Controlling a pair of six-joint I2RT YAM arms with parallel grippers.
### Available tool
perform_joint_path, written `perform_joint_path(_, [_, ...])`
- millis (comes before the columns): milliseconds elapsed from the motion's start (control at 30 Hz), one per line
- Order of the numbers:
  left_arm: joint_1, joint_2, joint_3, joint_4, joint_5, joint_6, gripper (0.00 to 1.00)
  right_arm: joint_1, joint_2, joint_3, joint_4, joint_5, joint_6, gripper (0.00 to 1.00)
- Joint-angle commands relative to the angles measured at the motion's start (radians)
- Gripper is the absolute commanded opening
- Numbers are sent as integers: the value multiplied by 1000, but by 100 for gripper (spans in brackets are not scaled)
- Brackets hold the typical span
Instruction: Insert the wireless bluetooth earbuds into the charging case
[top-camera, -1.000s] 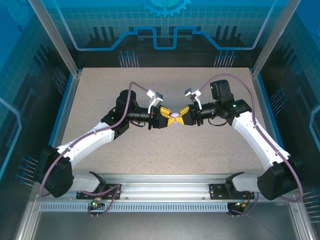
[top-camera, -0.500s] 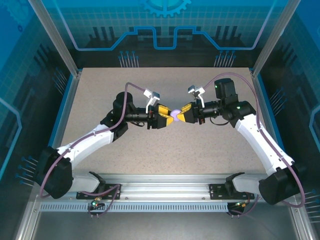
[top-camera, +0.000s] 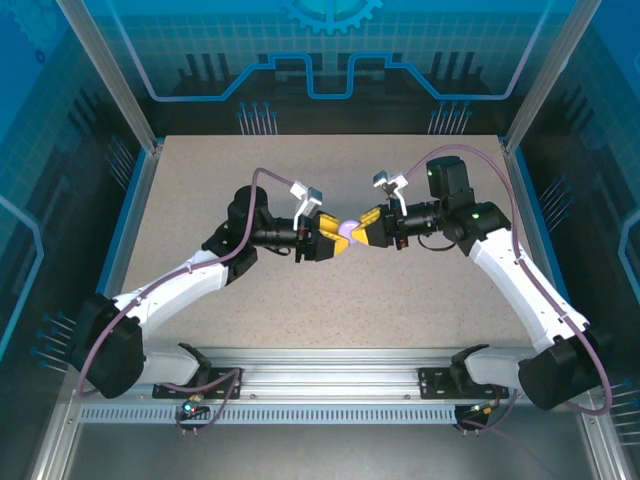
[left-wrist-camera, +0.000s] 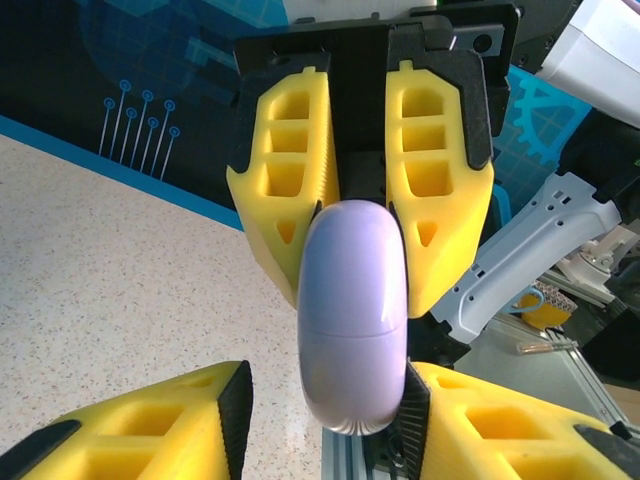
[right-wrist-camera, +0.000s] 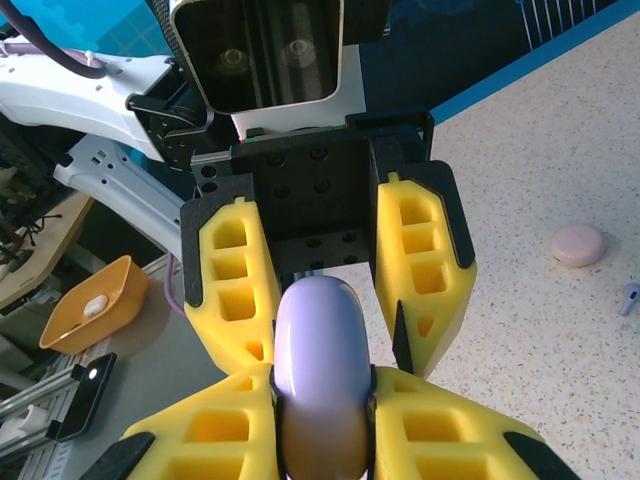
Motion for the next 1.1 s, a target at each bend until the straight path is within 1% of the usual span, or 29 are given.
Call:
perform_joint_path(0, [-8, 3, 31, 17, 37, 23, 43, 16, 3, 33, -22, -16, -18, 19])
perform_joint_path(300, [-10, 9, 58, -6, 54, 21, 38, 31, 15, 32, -49, -16, -44, 19])
perform_joint_path(633, [-21, 21, 57, -29, 59, 42, 36, 35, 14, 43, -44, -12, -39, 20])
perform_joint_path(667, [-21, 22, 57, -31, 60, 44, 36, 36, 12, 46, -44, -12, -40, 20])
perform_joint_path(800, [-23, 26, 62, -33, 68, 47, 26, 40, 16, 50, -52, -16, -44, 20])
perform_joint_path(900, [-23, 24, 68, -40, 69, 52, 22, 48, 20, 49, -61, -11, -51, 20])
perform_joint_path(967, [-22, 24, 73, -47, 70, 56, 19, 53, 23, 49, -69, -7, -57, 20])
perform_joint_path(1067, [-22, 26, 80, -60, 68, 62, 18, 61, 24, 49, -80, 2, -67, 20])
